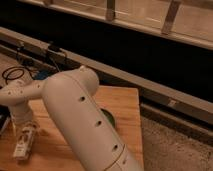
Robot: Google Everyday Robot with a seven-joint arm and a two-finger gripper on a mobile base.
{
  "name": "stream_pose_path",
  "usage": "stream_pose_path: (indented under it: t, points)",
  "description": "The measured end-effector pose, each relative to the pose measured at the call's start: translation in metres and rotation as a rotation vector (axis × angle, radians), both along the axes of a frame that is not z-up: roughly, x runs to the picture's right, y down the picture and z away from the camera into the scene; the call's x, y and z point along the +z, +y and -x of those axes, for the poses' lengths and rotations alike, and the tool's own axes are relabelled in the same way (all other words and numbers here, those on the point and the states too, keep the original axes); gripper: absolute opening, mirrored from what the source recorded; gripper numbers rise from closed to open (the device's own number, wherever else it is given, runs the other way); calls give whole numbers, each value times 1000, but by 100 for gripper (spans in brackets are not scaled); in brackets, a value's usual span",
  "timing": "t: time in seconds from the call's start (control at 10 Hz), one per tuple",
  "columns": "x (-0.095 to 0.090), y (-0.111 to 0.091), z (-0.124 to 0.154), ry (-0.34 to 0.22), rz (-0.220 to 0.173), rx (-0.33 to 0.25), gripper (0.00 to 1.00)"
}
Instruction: Place the bottle in the ceramic bowl
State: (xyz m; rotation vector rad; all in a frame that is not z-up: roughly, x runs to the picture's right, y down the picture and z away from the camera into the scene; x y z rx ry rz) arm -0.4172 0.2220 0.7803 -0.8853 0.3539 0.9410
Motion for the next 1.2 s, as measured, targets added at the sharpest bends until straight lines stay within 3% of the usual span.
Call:
stream_pose_path:
  t: [0.5,0.6,1.2]
  points:
    - [14,13,-12,21,37,26,63]
    - [12,14,-9,12,36,20,58]
    - [-13,-7,3,-47,-45,-27,2]
